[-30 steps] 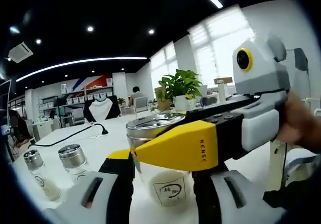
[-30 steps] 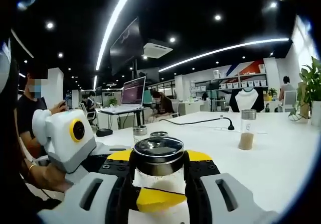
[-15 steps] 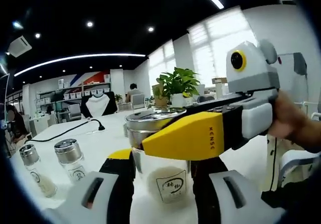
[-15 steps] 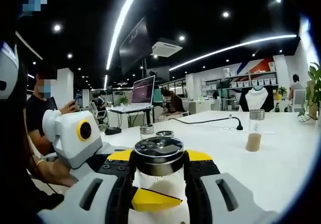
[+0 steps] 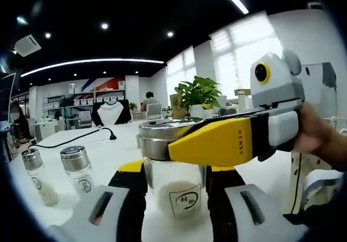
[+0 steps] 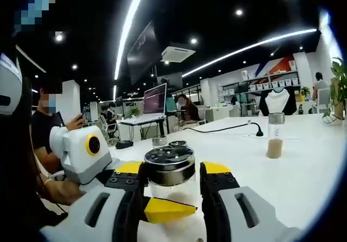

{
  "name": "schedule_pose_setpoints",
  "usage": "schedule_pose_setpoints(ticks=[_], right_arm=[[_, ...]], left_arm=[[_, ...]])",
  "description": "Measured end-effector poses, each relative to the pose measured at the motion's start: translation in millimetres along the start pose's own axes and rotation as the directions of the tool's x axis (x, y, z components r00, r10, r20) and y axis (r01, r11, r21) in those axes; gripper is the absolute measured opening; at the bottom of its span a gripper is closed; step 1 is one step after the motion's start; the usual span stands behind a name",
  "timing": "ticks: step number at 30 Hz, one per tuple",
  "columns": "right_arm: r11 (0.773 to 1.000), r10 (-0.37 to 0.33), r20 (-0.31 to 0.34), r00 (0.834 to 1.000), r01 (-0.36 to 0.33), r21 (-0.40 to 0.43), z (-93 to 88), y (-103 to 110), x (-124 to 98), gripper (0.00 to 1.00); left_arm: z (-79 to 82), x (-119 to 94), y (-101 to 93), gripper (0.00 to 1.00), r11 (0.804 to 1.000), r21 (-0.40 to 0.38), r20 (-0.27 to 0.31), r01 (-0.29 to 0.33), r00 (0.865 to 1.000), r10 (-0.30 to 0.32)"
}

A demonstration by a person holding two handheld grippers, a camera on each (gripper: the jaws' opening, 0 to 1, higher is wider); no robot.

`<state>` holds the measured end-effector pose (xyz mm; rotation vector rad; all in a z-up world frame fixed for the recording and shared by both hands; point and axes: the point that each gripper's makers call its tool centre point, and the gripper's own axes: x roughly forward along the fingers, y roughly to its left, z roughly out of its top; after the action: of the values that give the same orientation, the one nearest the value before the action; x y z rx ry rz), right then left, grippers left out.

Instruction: Rotate the seasoning bottle until the label or dispensing opening points toward the visible target arrow and the bottle remains upright within the marked orientation range

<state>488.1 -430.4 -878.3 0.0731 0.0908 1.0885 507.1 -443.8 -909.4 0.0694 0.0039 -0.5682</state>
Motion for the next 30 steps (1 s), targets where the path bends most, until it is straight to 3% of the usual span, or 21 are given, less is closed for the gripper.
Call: schedule_pose_setpoints(ticks=[3,6,14,30], right_arm=[[1.000,-0.017,0.011,1.000,0.017,0.000,3.5,-2.6,-6.5,0.39],[1.000,-0.019,0.064,0.998,0.018,0.017,13.1,-2.5,-14.7,0.36],[0.994,-0.105,0.112,0.988,0.107,-0.005,31.5,-19.0,-35.9,0.30],[0.986,-0.169,0.098,0.981,0.169,0.008,26.3,-29.6,-48.8,0.27]], left_arm=[[0.0,0.7,1.4,0.44,1.000,-0.011,0.012,-0.013,1.000,0.013],[0.1,0.2,3.5,0.43,1.000,-0.017,0.023,-0.024,0.999,0.025],[1.8,1.7,12.5,0.43,0.997,-0.068,0.051,-0.023,0.998,0.027],[9.4,19.4,28.1,0.43,0.997,-0.045,0.069,-0.069,0.995,0.072]])
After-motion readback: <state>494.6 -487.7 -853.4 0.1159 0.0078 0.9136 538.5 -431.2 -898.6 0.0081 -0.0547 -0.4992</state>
